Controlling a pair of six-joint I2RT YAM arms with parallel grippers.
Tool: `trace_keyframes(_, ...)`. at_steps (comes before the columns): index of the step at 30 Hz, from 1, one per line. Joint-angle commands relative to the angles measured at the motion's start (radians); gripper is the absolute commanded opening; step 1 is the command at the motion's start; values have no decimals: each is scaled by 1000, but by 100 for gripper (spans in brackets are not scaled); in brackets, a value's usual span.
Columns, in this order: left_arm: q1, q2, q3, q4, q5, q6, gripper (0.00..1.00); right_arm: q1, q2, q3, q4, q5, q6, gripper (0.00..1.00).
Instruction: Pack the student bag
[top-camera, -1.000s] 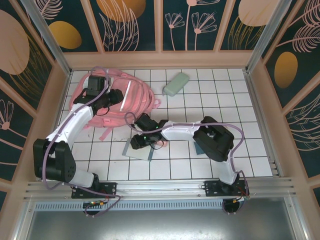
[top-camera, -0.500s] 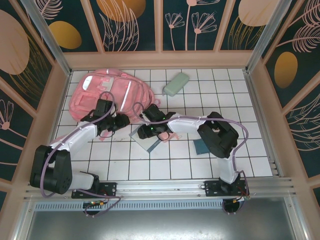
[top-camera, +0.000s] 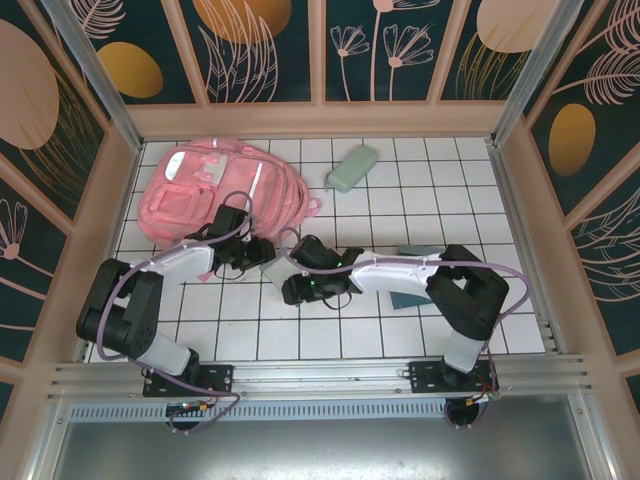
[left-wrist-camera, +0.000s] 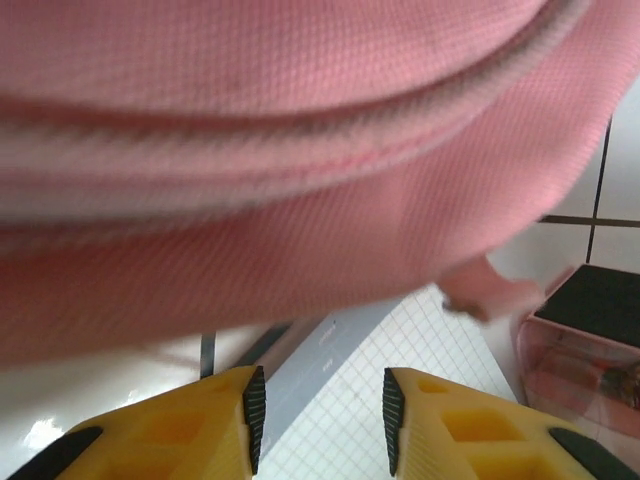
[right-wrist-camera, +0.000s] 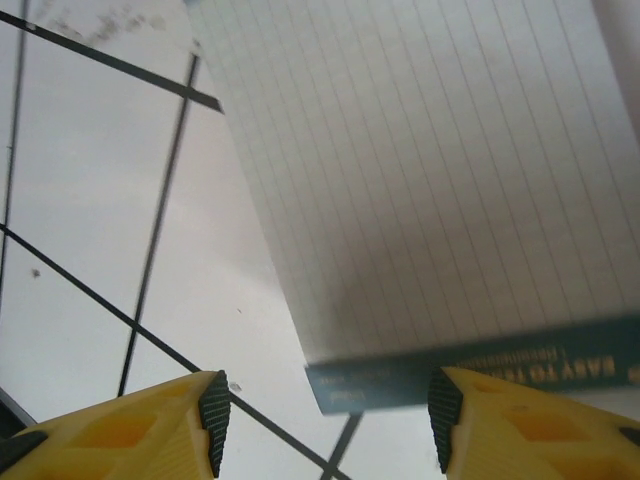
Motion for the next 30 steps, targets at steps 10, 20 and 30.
trace_keyframes(10, -25, 68, -20, 53, -1, 6, 38, 22, -38, -156, 145, 25, 206, 68)
trace_keyframes(20, -54, -31, -139, 58, 17, -66, 37, -68, -21, -155, 225, 29, 186, 68)
trace_keyframes(30, -103, -167, -152, -22, -4, -121, 37, -155, -38, -111, 211, 34, 134, 68)
